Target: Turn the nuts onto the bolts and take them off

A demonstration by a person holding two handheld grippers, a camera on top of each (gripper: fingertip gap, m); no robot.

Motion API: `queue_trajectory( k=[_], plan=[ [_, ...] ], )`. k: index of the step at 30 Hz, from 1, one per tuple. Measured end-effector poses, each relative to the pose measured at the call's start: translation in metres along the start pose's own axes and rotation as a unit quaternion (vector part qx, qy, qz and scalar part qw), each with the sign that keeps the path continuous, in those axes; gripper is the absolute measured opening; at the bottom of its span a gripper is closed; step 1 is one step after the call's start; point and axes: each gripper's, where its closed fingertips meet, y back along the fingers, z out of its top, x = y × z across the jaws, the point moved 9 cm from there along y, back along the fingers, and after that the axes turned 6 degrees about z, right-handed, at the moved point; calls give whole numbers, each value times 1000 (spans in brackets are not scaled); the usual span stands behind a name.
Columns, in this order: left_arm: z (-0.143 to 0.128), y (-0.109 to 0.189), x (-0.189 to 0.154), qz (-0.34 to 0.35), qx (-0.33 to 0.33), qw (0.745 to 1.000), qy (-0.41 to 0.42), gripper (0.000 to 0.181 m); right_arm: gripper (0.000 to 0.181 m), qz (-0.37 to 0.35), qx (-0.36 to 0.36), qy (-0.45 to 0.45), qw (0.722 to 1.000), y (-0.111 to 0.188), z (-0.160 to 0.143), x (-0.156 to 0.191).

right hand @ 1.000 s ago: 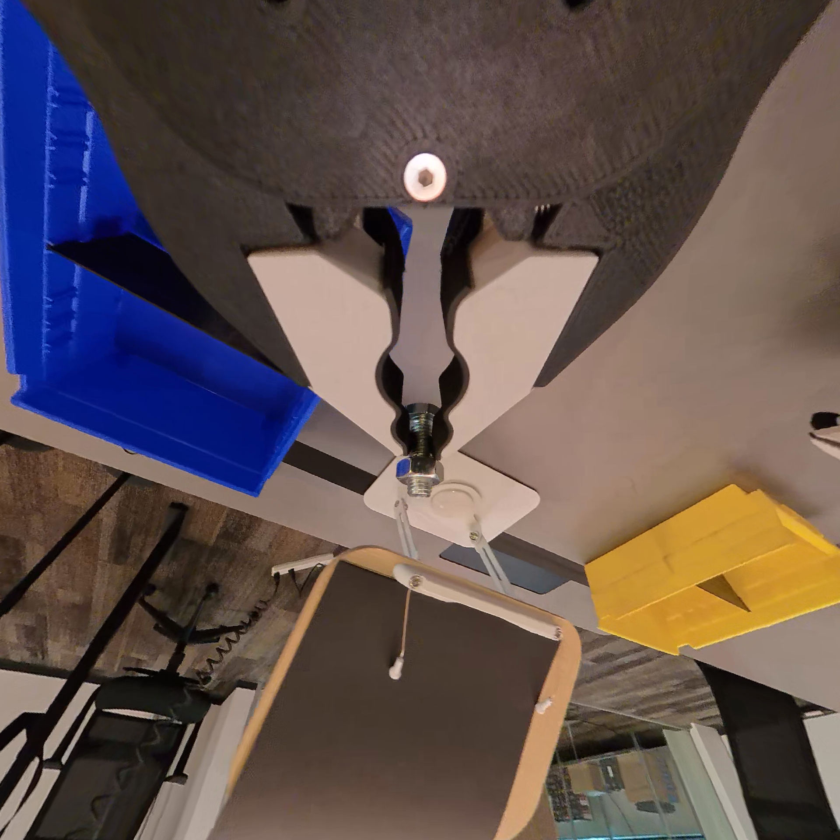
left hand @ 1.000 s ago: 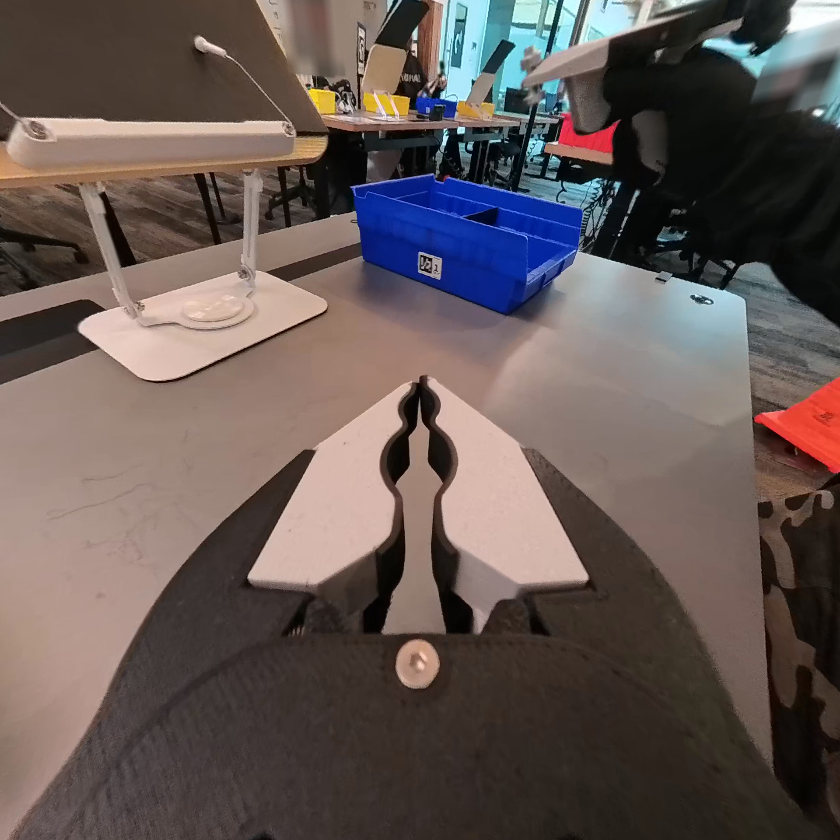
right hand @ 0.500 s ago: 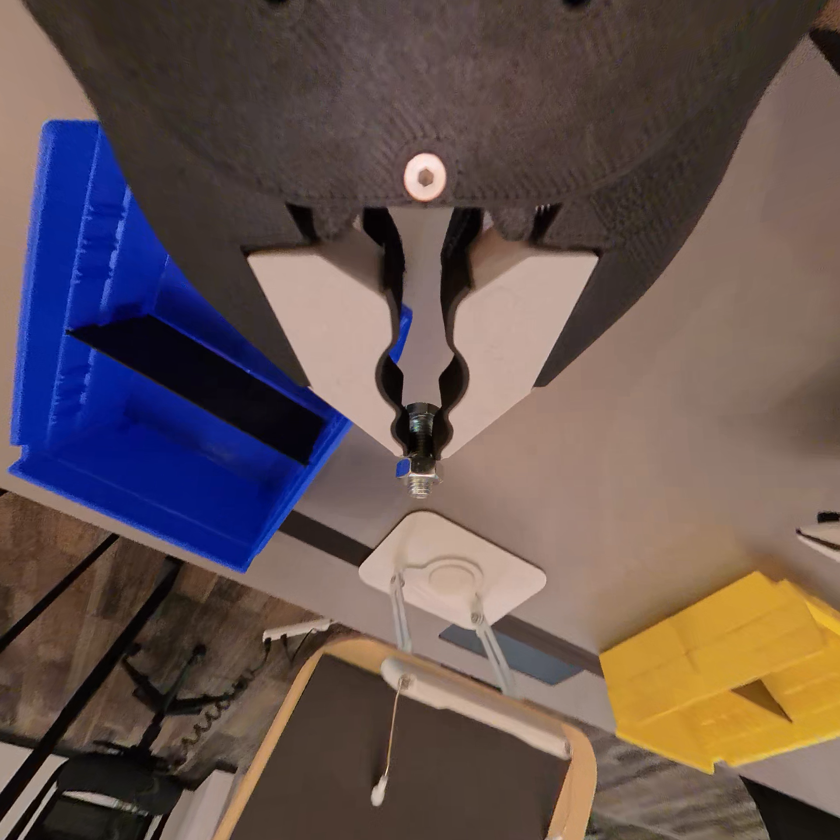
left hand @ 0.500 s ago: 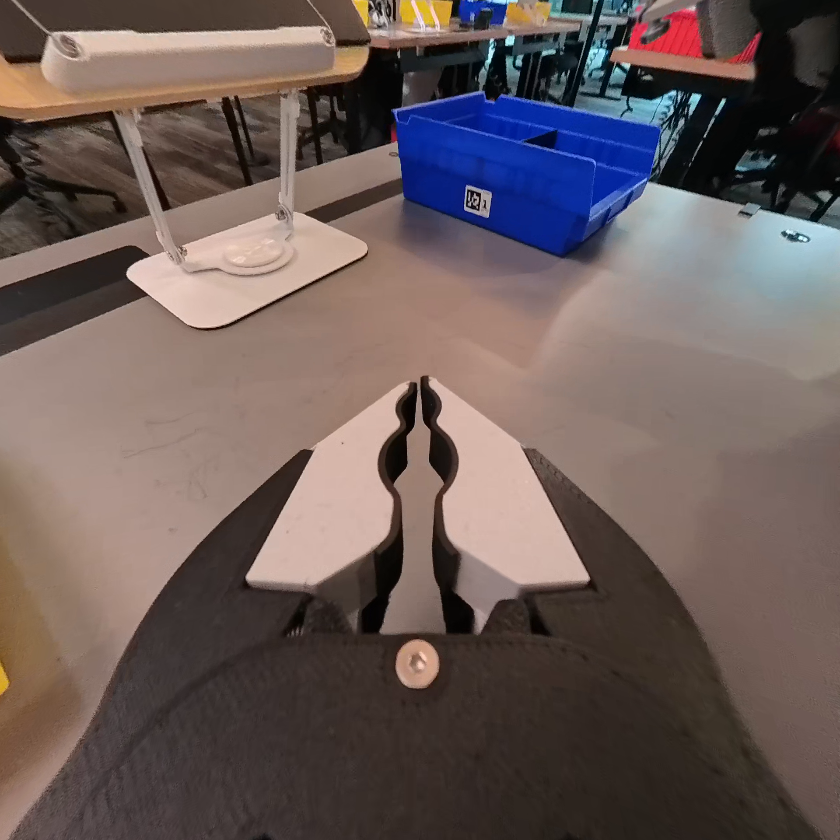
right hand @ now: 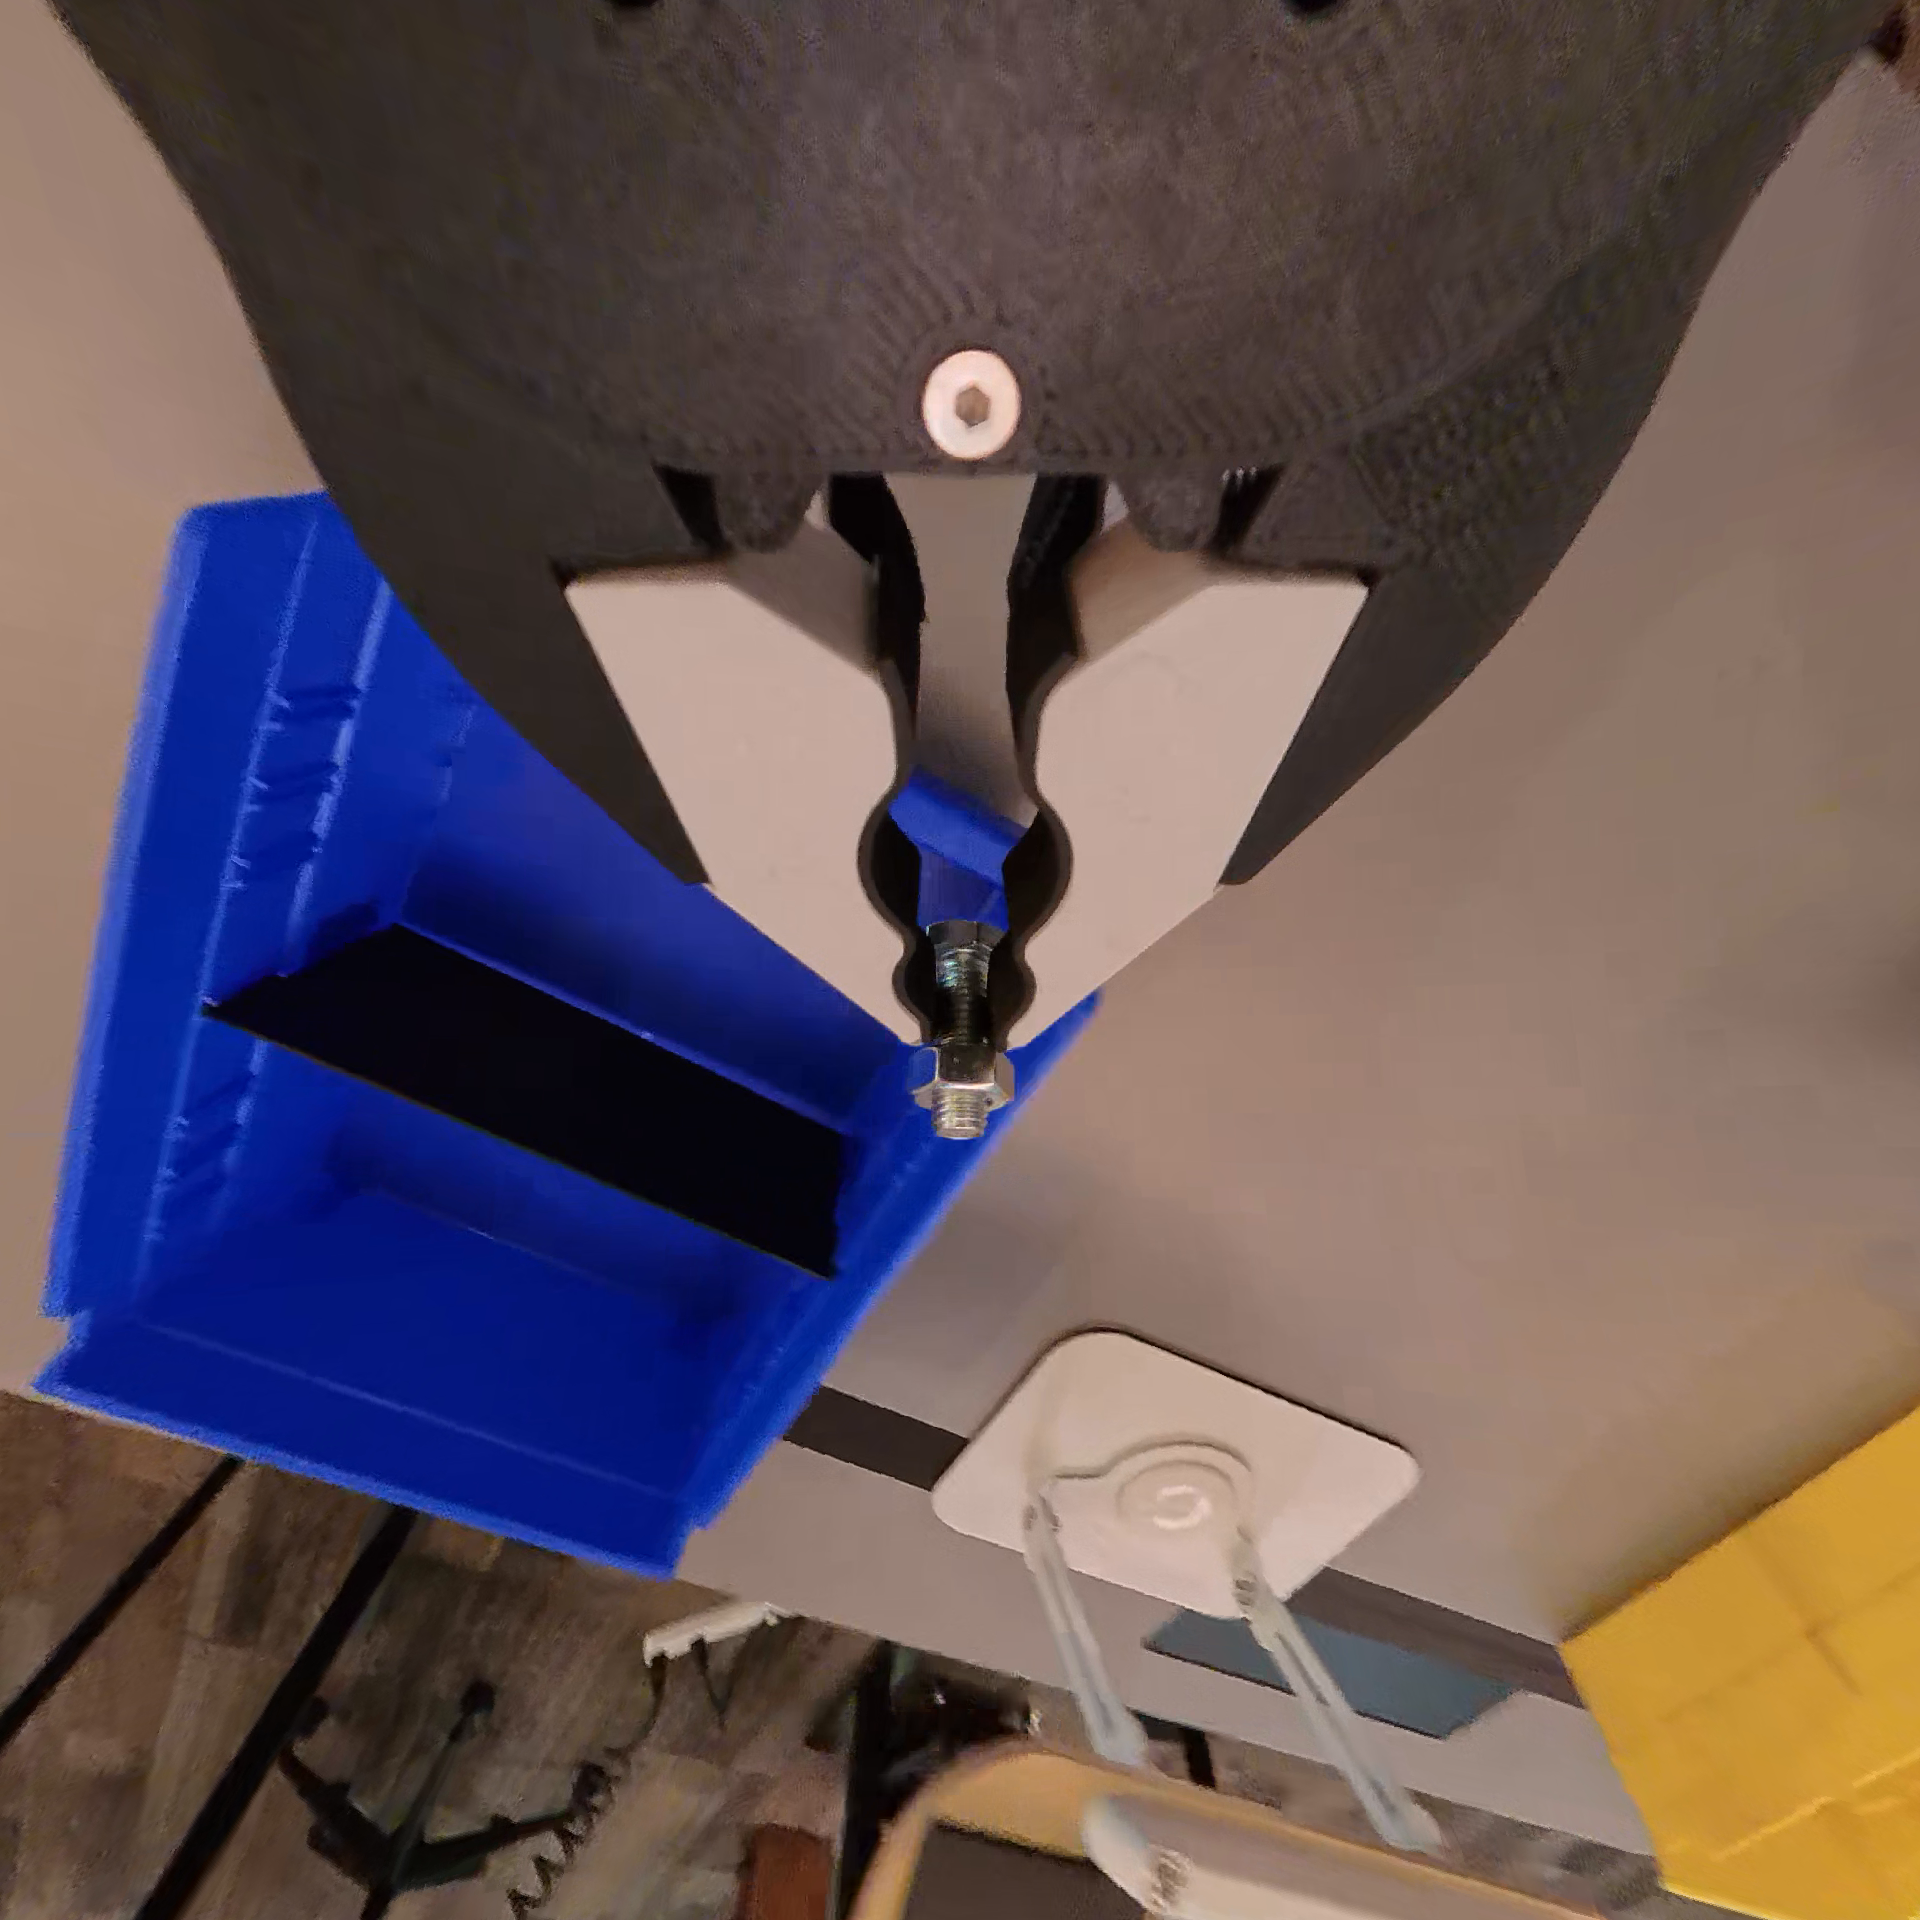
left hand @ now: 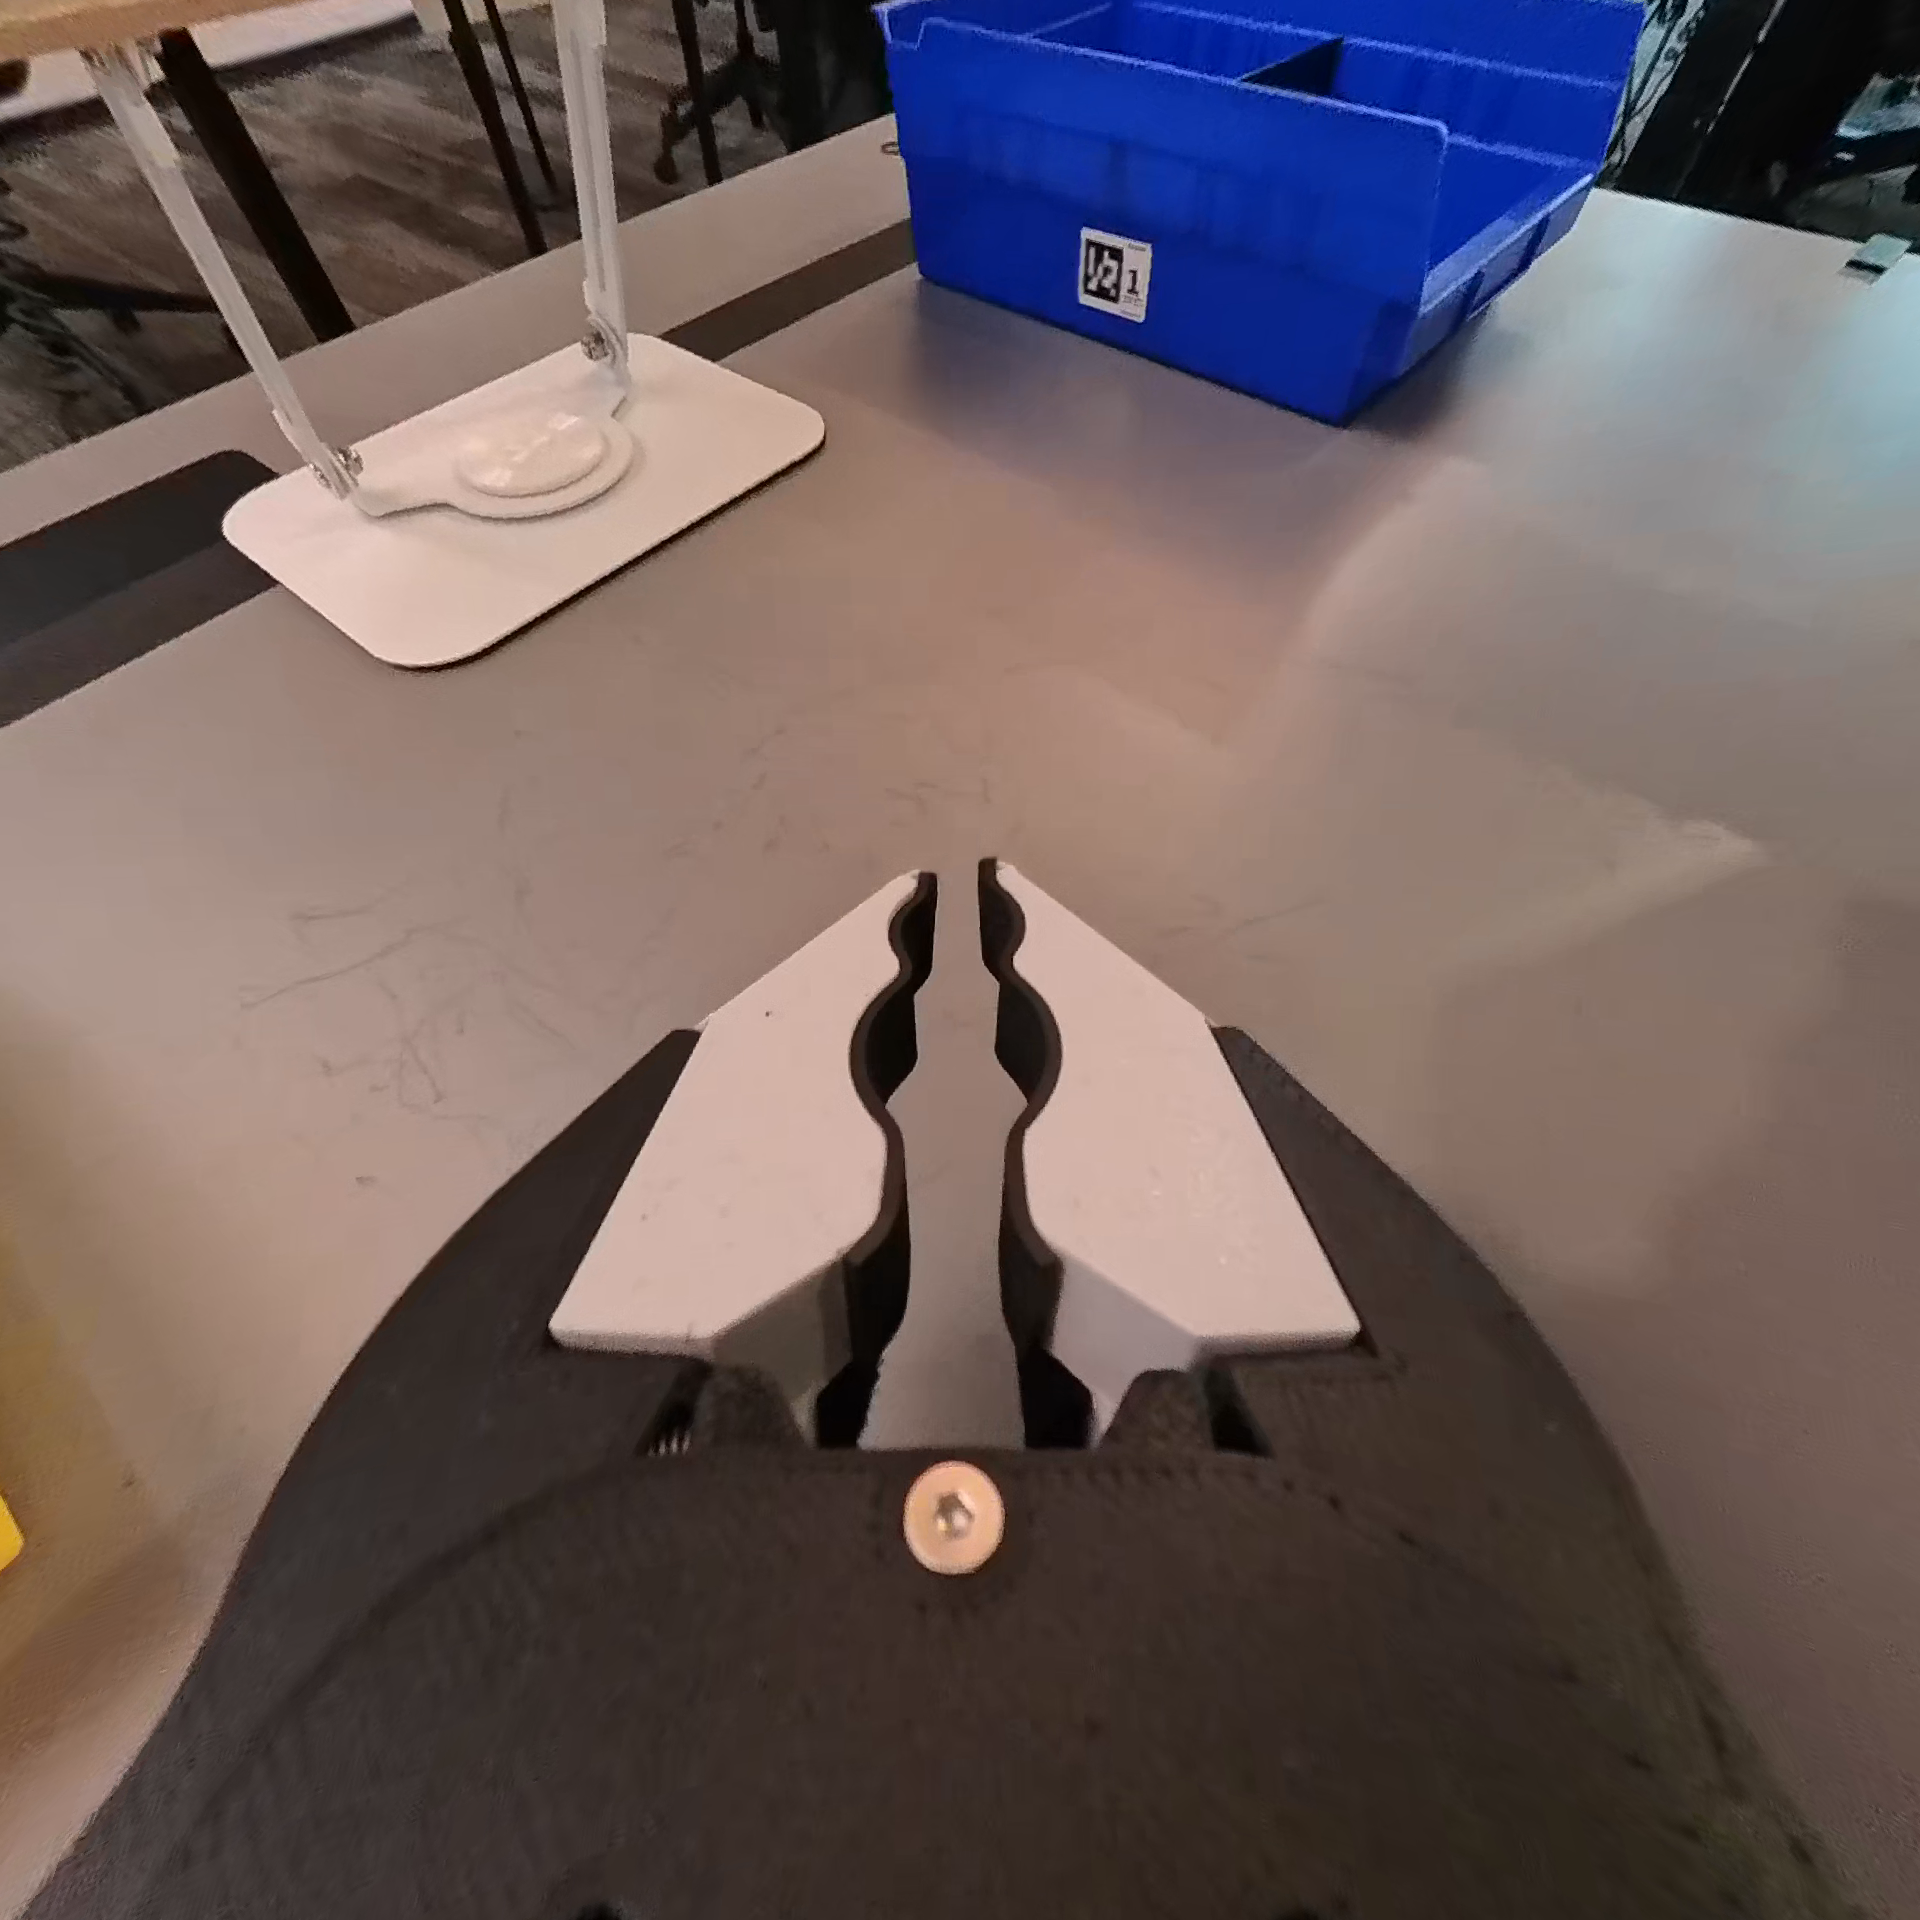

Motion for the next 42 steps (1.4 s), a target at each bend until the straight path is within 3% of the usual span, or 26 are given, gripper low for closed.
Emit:
queue_trajectory(
  k=[15,23,32,34,37,42],
  plan=[
    [-14,-6,2,14,37,999,6,6,8,-34,123,-39,991,-55,-20,-70],
    [-17,-3,7,21,43,999,10,6,8,-61,234,-40,970,-89,-32,-87],
    [-23,2,11,25,46,999,13,6,9,-60,284,-37,956,-100,-35,-93],
    [-23,2,11,24,45,999,14,6,9,-64,290,-31,954,-103,-36,-95],
    [-19,5,11,26,39,999,9,6,32,-64,273,-40,959,-101,-33,-97],
    [-5,23,21,53,19,998,-12,6,27,-67,213,-28,974,-76,-9,-82]
  ],
)
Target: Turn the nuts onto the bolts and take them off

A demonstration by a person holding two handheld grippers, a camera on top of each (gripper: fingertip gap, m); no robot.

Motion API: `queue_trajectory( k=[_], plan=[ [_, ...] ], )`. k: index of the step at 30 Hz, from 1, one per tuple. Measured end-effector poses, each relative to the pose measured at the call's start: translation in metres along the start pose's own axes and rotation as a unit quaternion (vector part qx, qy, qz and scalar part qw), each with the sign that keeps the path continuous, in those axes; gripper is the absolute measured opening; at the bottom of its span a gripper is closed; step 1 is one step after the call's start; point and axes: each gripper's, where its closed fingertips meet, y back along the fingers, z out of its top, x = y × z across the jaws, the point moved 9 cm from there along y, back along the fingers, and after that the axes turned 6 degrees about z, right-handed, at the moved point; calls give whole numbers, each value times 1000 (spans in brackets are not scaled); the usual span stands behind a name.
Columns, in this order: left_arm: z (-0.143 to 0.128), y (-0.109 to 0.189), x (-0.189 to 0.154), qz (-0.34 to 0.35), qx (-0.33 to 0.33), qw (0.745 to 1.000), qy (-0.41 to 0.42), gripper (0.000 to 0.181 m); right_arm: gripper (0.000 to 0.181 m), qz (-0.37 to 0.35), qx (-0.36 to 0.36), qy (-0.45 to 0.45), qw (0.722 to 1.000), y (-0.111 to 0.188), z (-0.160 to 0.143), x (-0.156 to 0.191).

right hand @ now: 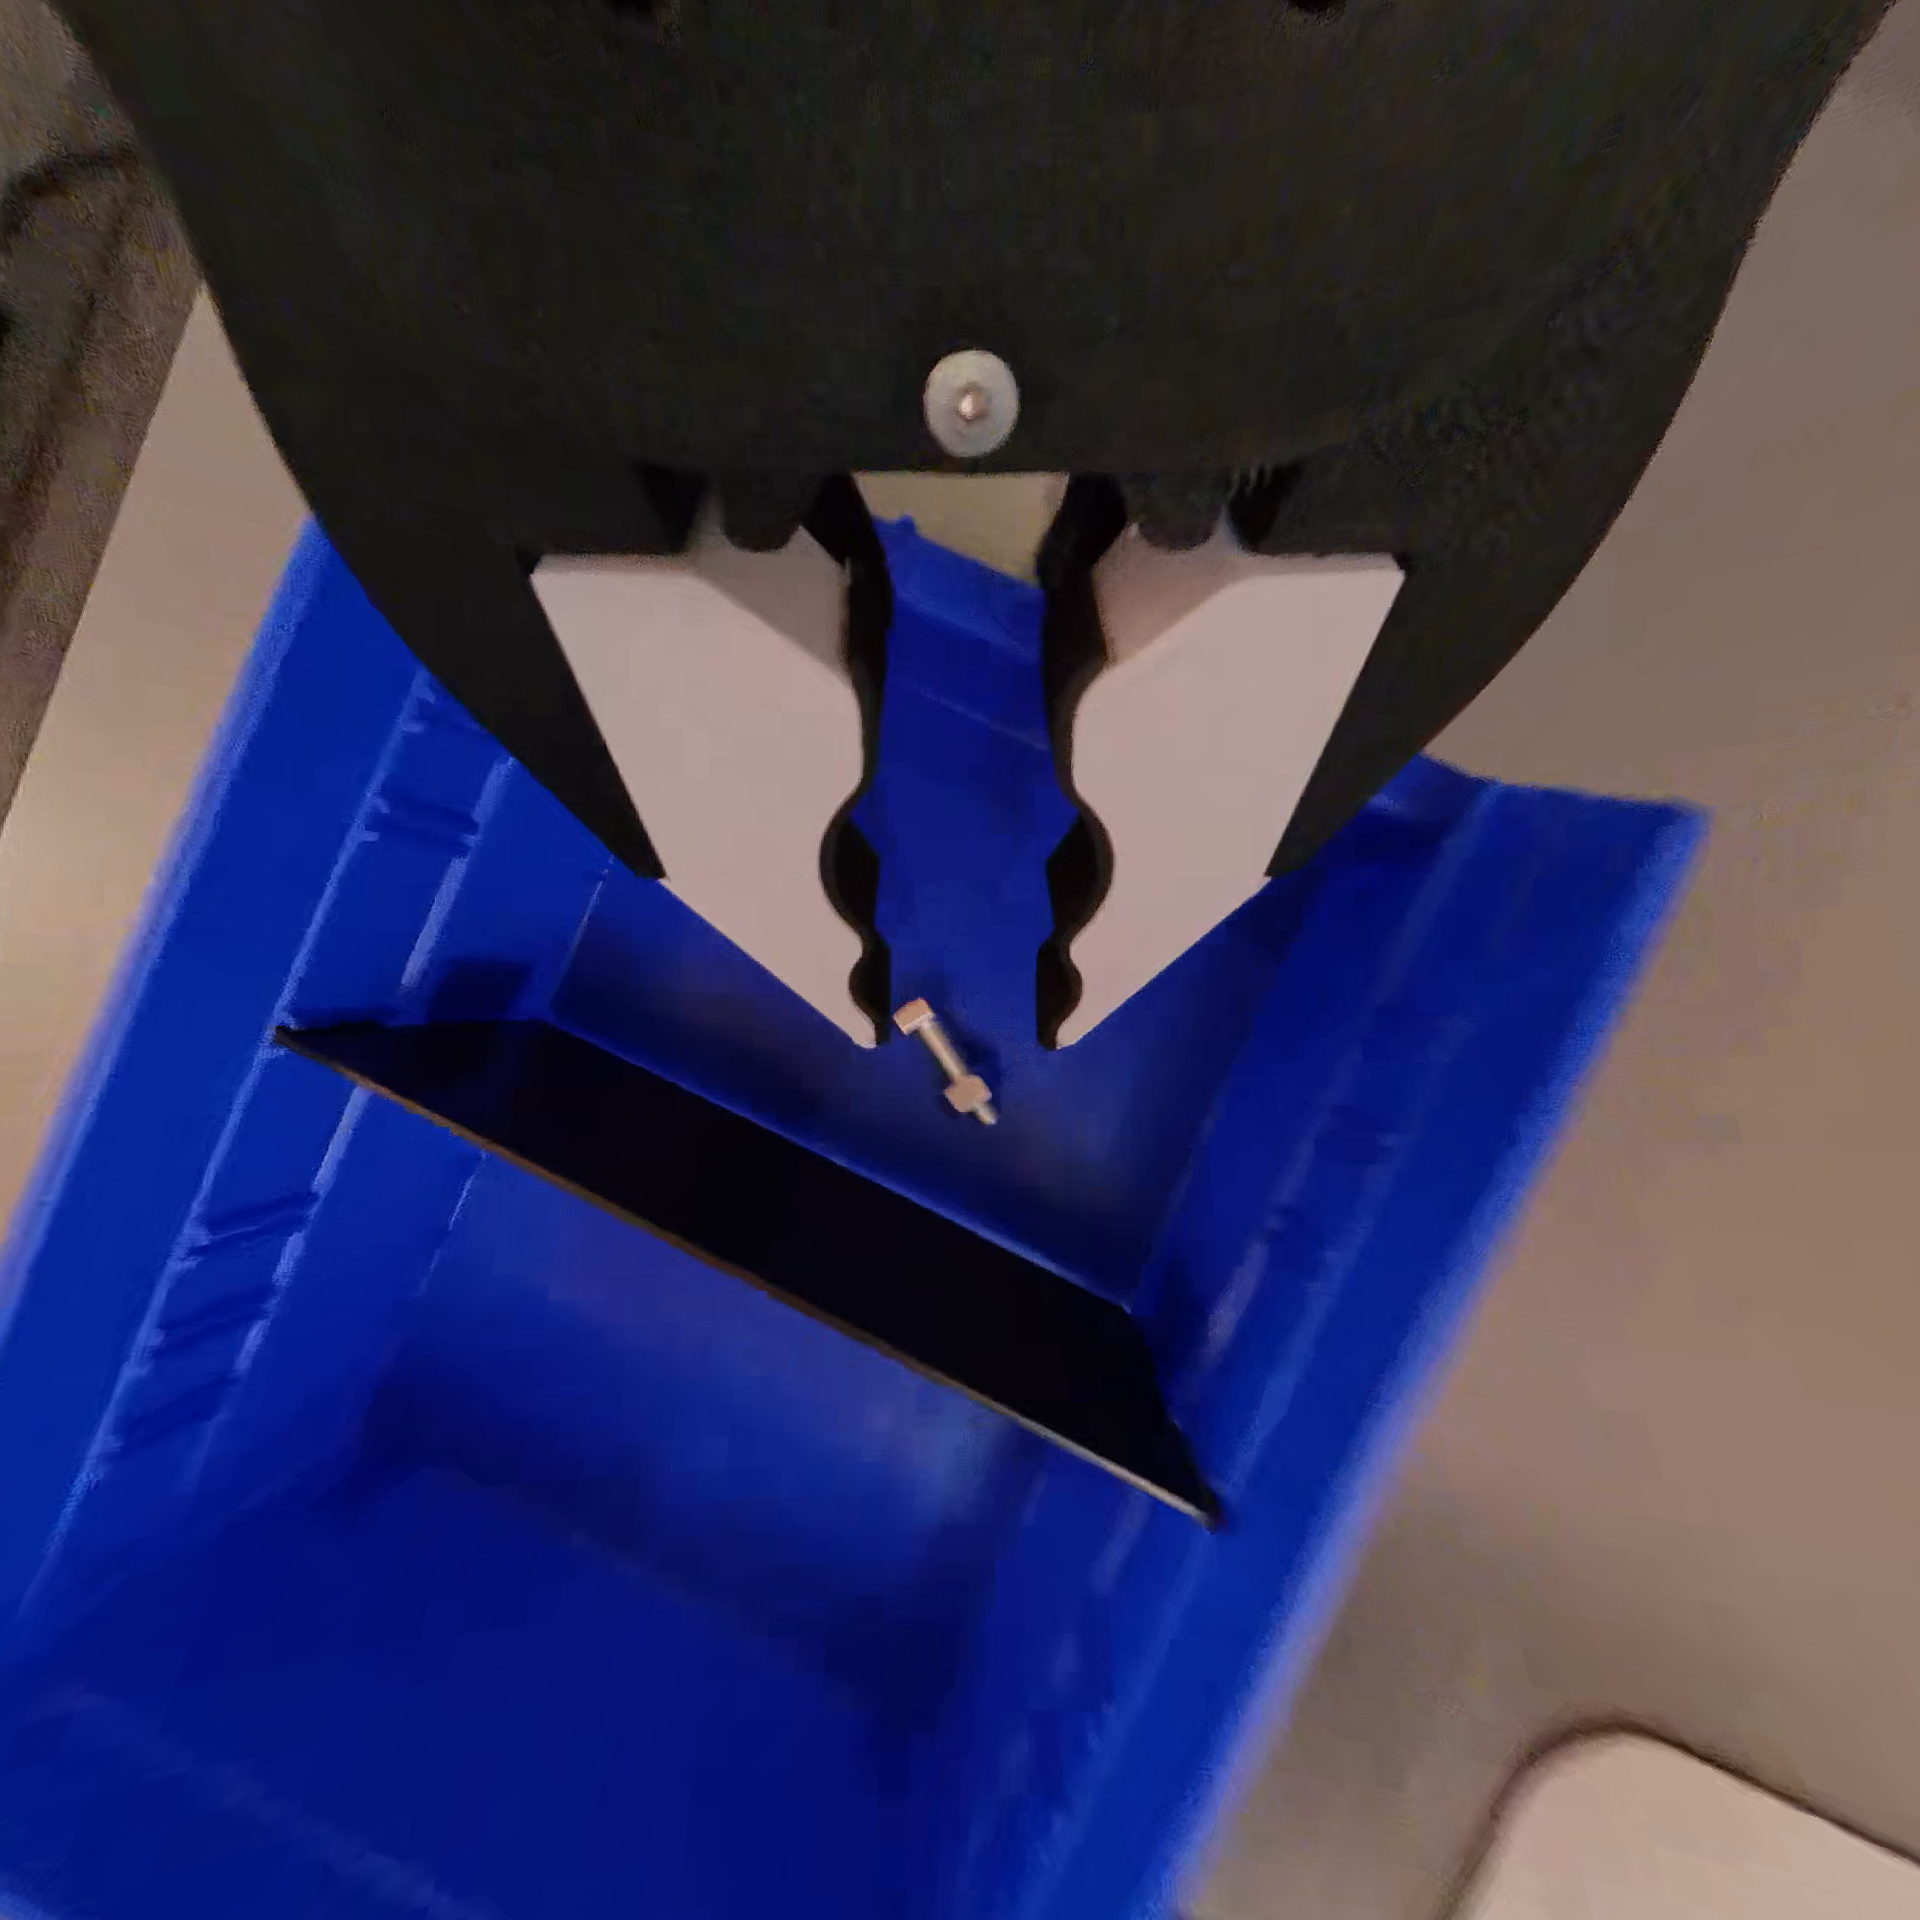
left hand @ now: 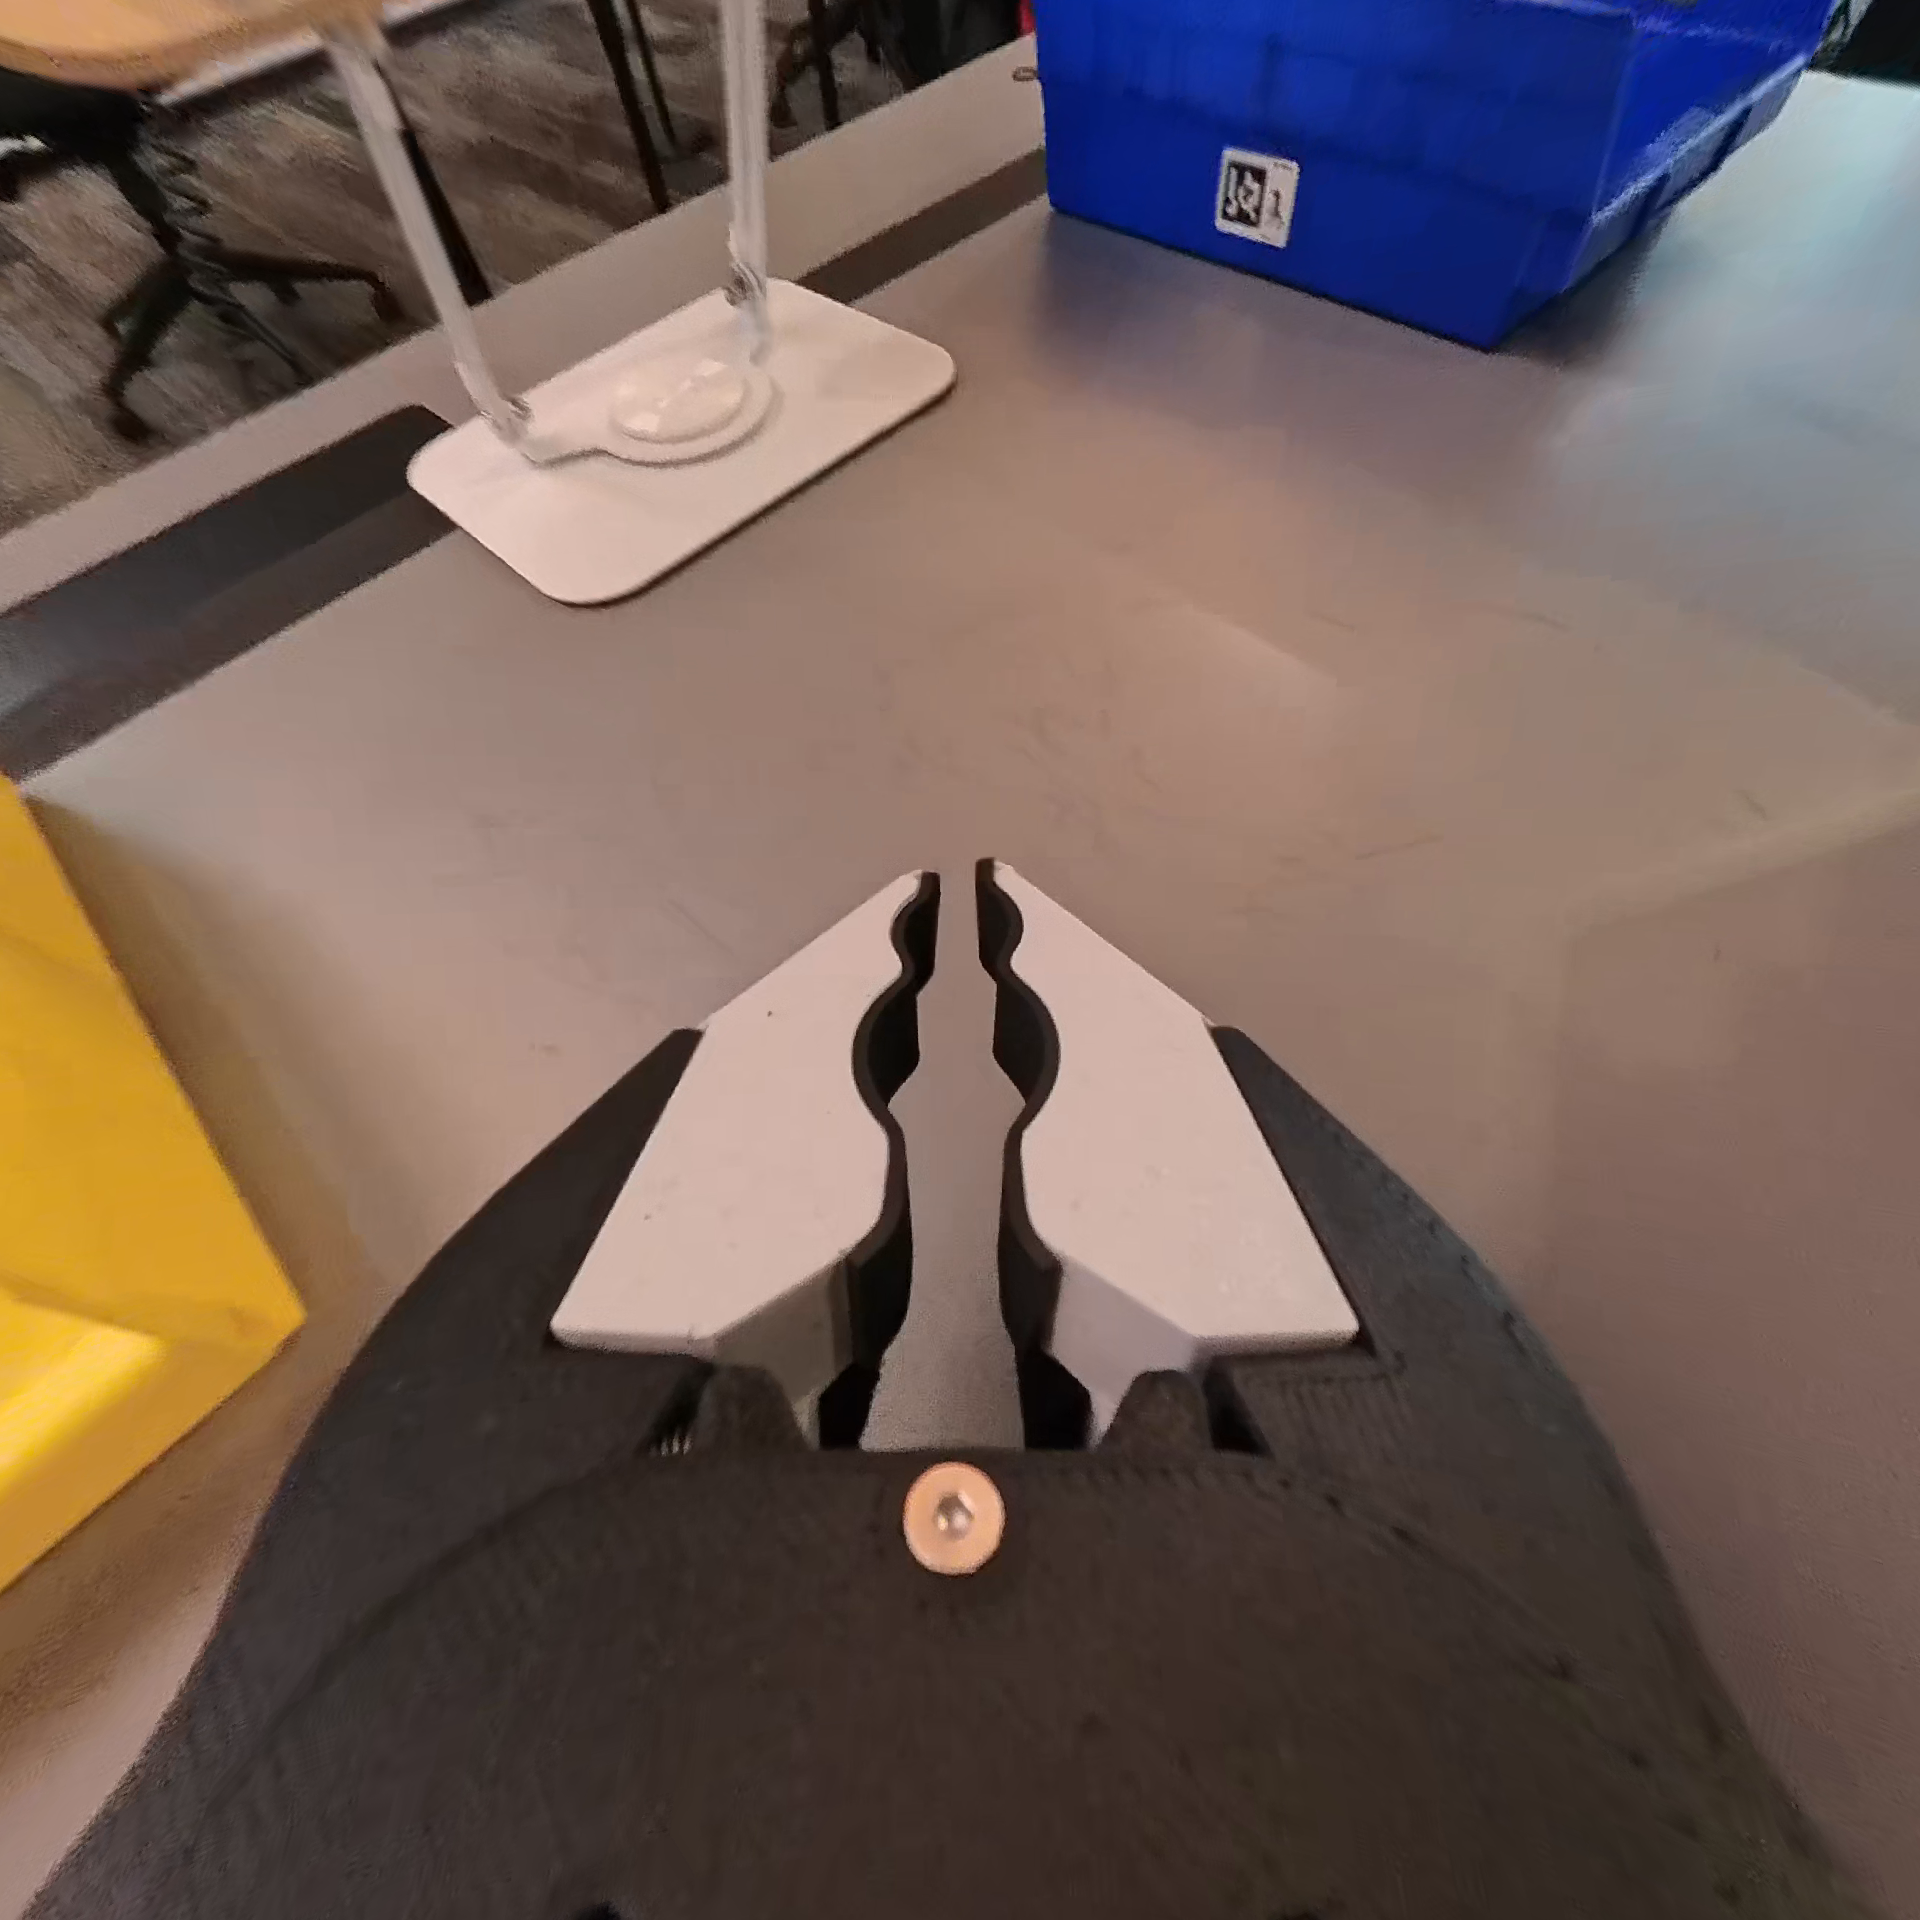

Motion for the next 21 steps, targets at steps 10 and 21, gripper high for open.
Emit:
queue_trajectory(
  k=[10,21],
  plan=[
    [18,73,96,162,10,986,-25,7,12,23,-119,87,989,73,11,78],
    [52,50,236,214,150,956,-131,11,12,78,-147,165,972,84,12,156]
  ],
)
